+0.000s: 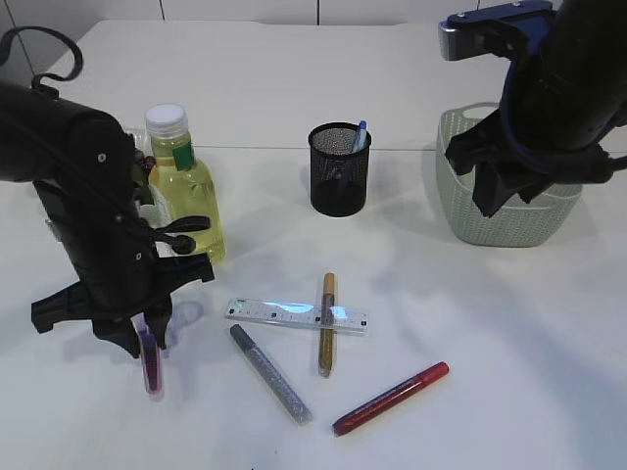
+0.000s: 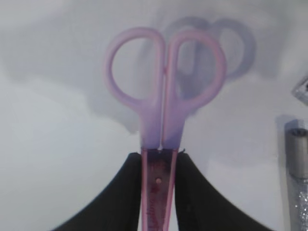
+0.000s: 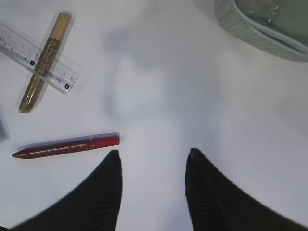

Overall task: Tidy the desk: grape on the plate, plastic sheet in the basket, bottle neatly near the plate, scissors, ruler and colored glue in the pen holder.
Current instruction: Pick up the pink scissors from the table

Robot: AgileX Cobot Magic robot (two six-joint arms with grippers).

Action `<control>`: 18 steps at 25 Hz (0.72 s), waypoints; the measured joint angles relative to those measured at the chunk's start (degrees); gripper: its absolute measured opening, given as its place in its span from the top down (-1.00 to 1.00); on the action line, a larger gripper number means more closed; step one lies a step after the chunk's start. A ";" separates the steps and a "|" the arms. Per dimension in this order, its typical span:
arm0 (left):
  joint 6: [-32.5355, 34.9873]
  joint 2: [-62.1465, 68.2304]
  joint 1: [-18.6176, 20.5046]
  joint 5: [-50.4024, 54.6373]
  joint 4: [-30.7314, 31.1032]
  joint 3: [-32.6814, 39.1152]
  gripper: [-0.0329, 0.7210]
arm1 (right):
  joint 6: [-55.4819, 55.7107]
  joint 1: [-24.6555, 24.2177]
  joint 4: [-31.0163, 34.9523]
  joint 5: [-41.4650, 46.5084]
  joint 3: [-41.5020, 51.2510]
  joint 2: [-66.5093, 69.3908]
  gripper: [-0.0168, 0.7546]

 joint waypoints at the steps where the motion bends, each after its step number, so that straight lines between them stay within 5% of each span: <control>1: 0.06 -0.59 -0.24 0.00 0.12 0.00 0.53 | 0.00 0.00 0.00 0.00 0.00 0.00 0.04; 18: 2.87 -3.65 -3.09 2.84 1.83 0.00 0.53 | 0.00 0.00 0.00 0.00 0.00 0.00 0.04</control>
